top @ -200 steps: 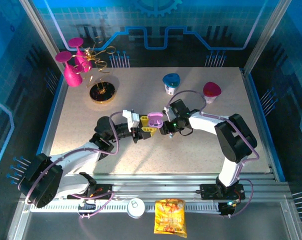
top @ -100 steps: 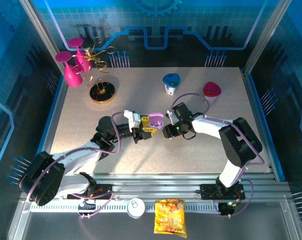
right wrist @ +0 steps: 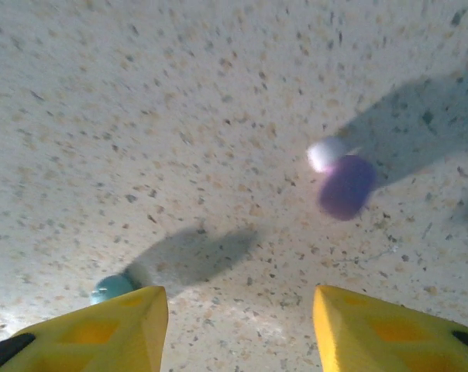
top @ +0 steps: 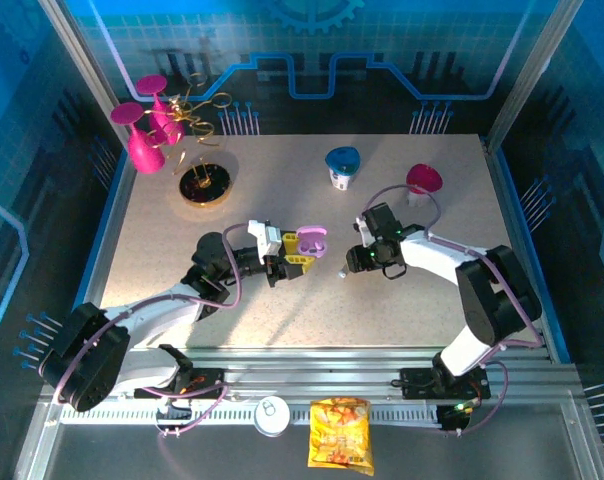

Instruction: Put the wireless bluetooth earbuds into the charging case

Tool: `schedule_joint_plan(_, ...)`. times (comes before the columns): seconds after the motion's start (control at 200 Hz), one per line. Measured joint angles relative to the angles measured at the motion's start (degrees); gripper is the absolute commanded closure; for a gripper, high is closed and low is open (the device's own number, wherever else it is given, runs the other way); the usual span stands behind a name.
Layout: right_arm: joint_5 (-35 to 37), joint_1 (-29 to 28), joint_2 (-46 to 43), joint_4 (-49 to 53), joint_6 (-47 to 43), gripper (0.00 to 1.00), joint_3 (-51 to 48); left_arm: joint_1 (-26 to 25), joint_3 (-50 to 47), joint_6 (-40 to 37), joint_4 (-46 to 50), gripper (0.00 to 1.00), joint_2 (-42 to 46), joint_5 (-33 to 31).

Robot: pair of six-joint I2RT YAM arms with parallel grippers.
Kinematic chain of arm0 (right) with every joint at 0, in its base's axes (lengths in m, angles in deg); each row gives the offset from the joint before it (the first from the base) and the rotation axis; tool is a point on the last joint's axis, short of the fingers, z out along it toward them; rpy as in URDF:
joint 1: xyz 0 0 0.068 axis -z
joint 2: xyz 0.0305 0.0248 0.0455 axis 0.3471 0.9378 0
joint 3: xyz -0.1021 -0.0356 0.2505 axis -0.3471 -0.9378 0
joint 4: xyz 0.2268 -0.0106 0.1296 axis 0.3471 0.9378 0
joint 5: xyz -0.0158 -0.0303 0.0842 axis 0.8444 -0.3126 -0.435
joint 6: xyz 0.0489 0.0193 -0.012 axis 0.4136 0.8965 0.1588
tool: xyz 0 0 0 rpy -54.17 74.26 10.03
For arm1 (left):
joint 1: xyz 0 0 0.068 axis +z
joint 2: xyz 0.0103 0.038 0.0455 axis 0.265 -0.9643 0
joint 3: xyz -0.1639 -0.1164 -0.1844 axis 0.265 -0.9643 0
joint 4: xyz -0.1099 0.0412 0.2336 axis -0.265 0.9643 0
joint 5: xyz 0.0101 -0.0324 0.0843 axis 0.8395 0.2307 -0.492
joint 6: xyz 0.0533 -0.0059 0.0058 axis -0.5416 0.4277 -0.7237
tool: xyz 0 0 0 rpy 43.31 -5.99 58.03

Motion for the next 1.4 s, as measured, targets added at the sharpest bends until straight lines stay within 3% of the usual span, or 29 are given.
schedule_joint_plan(0.315, 0.9, 0.7, 0.3, -0.2, 2.3, 0.47, 1.3, 0.0, 0.0, 0.0, 0.0, 0.81, 0.0, 0.0)
schedule_joint_plan(0.815, 1.9, 7.2, 5.8, -1.7, 3.0, 0.47, 4.3, 0.0, 0.0, -0.4, 0.2, 0.81, 0.0, 0.0)
schedule_joint_plan(1.006, 1.6, 7.2, 6.7, -2.0, 3.1, 0.51, 5.1, 0.0, 0.0, -0.5, 0.2, 0.81, 0.0, 0.0)
schedule_joint_plan(1.296, 10.1, 4.7, 3.3, -0.3, 2.0, 0.53, 5.0, 0.0, 0.0, -0.5, 0.4, 0.81, -0.1, 0.0)
schedule_joint_plan(1.401, 13.4, 2.2, 3.0, 1.5, 0.9, 0.58, 6.4, 0.0, 0.0, -0.4, 0.1, 0.81, -0.5, 0.0)
